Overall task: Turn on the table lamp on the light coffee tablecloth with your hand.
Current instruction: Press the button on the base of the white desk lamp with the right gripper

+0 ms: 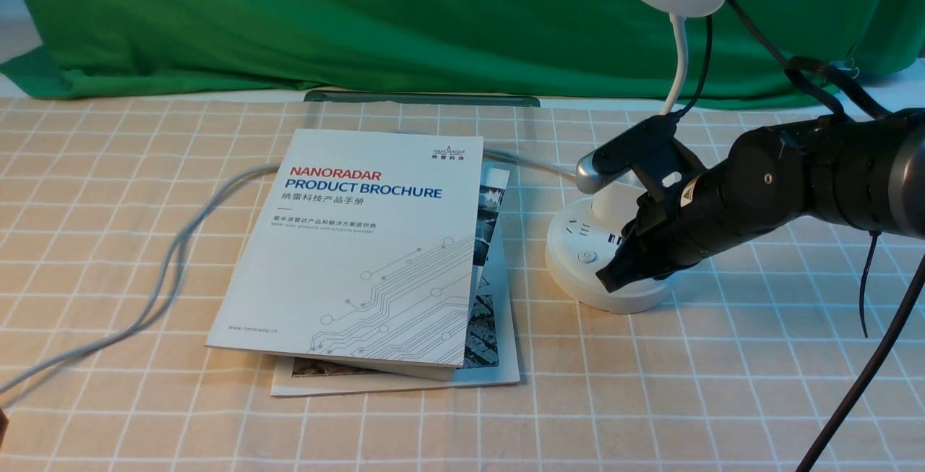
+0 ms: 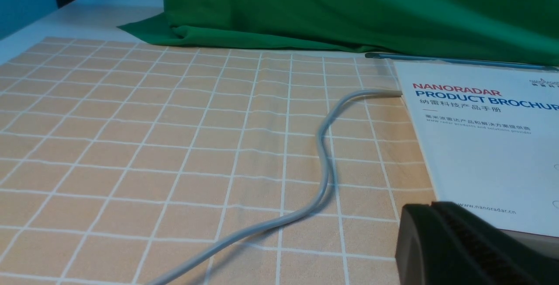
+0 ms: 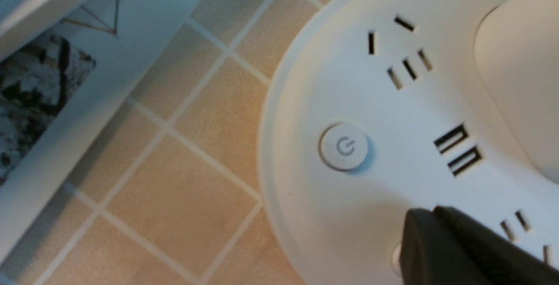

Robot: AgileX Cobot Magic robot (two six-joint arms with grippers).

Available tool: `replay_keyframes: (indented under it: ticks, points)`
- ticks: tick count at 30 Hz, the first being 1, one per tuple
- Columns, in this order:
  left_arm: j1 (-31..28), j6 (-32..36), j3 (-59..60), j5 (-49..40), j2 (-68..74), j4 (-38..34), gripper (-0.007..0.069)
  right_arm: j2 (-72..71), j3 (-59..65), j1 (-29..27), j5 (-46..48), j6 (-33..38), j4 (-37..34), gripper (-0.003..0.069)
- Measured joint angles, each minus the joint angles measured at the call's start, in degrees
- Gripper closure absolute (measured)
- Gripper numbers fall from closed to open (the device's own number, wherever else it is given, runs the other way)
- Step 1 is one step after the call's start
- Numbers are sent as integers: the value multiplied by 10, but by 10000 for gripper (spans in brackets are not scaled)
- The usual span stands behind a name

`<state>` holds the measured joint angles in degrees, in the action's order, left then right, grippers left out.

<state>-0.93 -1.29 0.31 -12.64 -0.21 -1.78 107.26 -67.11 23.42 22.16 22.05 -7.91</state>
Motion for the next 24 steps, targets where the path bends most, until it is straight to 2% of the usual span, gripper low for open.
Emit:
replay_keyframes:
  ticks: [24]
  points:
    - [0, 0, 0, 0, 0, 0, 603, 20, -9, -1, 0, 0, -2, 602]
